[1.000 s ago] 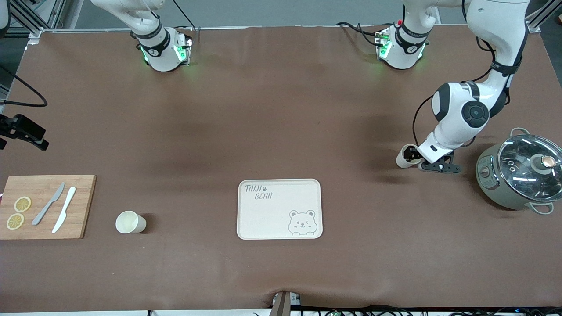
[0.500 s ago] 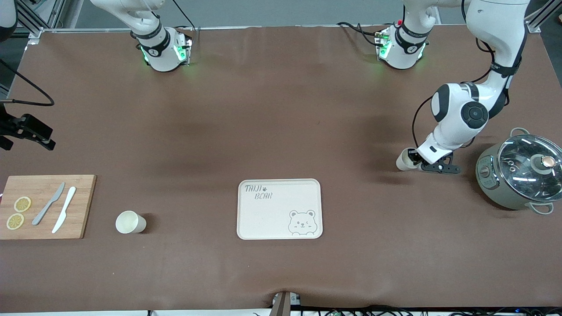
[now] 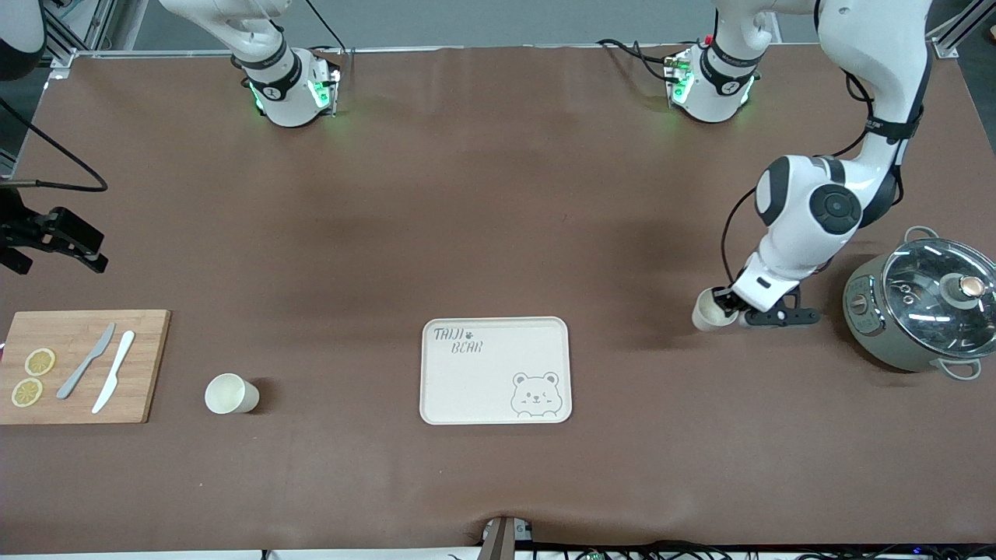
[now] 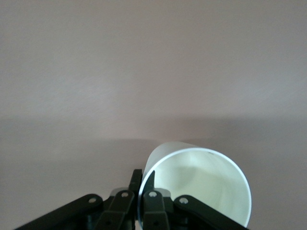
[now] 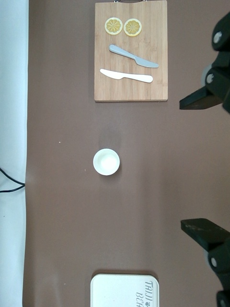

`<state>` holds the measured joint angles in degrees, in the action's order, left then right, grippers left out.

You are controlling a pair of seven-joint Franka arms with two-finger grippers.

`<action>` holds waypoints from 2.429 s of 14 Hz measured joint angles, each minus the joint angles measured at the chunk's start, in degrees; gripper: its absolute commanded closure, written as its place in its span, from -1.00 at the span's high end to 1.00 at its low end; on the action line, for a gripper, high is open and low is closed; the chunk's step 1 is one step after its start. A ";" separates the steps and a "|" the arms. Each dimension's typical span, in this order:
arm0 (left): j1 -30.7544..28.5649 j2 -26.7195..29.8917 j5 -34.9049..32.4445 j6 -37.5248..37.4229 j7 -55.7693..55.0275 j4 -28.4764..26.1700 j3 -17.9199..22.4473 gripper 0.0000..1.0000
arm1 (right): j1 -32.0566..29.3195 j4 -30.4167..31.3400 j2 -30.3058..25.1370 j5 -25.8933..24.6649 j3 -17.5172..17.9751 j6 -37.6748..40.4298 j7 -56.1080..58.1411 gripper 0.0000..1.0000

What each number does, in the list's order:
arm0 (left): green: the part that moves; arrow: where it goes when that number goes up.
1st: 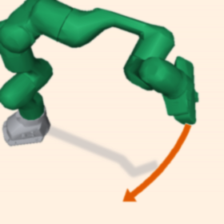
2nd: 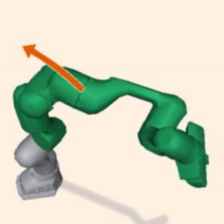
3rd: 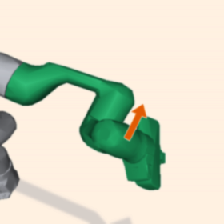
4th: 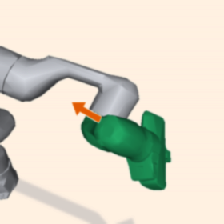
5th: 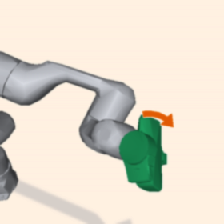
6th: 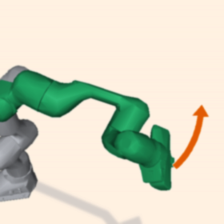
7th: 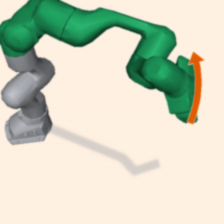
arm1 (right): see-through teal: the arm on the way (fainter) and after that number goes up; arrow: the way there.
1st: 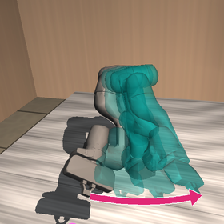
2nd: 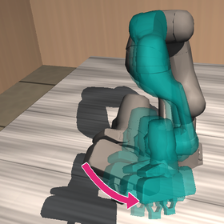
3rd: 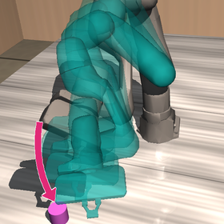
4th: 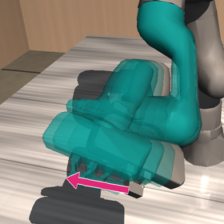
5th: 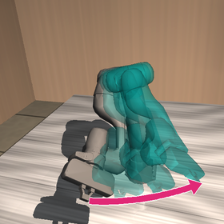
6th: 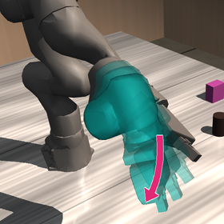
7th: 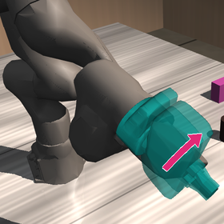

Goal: Place white IKEA cup upright on tray with both arms
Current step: 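Carry the cup with the left gripper while the right gripper reaches the other cup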

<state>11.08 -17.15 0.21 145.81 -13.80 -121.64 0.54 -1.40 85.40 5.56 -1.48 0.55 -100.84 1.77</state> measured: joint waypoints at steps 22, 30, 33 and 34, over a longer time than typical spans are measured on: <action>27.42 -25.34 2.59 -19.63 -47.74 40.64 -0.26 -1.00 | -2.27 -4.08 28.84 -0.03 -0.53 -19.27 1.42 1.00; 26.88 -28.51 2.59 -14.67 -47.72 40.70 0.56 -1.00 | -2.37 -4.31 32.92 -0.03 -0.63 -23.63 1.51 1.00; 26.61 -28.50 2.56 -14.66 -47.46 40.89 1.44 -1.00 | -2.39 -4.43 34.06 -0.03 -0.63 -23.82 1.51 1.00; 26.51 -28.50 2.56 -14.66 -47.30 40.93 1.72 -1.00 | -2.40 -4.44 34.52 -0.03 -0.63 -23.83 1.51 1.00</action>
<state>37.59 -45.65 2.76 131.15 -61.10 -80.71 2.26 -3.80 80.97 40.09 -1.51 -0.08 -124.67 3.28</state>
